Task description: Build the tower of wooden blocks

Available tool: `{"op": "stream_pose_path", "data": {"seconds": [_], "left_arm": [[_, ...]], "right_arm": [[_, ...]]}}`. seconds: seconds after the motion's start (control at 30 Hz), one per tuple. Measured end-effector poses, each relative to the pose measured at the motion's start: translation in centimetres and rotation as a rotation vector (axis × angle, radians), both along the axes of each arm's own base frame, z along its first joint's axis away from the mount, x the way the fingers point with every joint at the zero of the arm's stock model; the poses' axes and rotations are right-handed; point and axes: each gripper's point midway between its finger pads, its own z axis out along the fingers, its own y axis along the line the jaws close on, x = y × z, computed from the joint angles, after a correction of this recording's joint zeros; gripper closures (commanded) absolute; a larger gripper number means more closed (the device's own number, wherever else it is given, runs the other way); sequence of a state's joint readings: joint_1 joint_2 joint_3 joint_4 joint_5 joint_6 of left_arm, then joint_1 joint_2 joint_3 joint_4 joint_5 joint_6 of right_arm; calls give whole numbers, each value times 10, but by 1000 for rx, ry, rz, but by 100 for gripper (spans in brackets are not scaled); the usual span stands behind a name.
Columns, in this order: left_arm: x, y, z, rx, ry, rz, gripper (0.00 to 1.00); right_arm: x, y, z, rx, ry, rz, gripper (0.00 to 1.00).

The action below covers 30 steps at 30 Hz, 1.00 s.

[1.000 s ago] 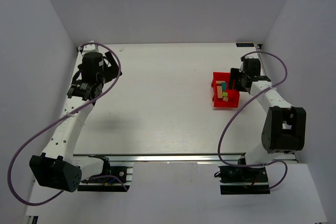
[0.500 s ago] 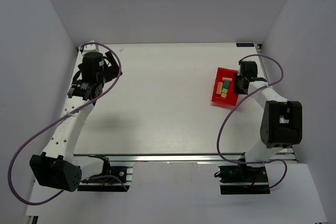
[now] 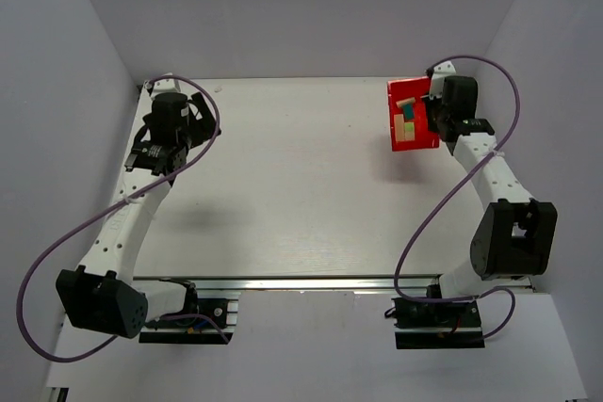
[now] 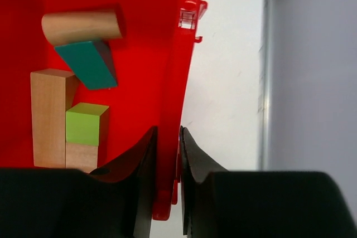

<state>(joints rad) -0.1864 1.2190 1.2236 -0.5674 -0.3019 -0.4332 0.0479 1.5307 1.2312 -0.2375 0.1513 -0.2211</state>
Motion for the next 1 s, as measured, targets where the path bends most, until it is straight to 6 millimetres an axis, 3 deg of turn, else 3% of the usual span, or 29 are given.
{"op": "stream_pose_path", "data": {"seconds": [0.2, 0.33, 0.43, 0.6, 0.87, 1.0], "left_arm": [[5, -5, -9, -7, 24, -19, 2], [12, -12, -14, -9, 42, -38, 2], [16, -15, -17, -7, 54, -48, 2], [20, -17, -14, -2, 50, -63, 2], [23, -19, -10, 5, 30, -83, 2], [24, -20, -14, 10, 29, -93, 2]], "right_arm": [[25, 17, 58, -169, -95, 98, 100], [41, 37, 66, -273, -84, 167, 100], [41, 52, 52, -359, -35, 217, 100], [24, 69, 17, -557, 78, 336, 100], [0, 60, -42, -1102, 245, 424, 100], [7, 66, -35, -1231, 227, 402, 100]]}}
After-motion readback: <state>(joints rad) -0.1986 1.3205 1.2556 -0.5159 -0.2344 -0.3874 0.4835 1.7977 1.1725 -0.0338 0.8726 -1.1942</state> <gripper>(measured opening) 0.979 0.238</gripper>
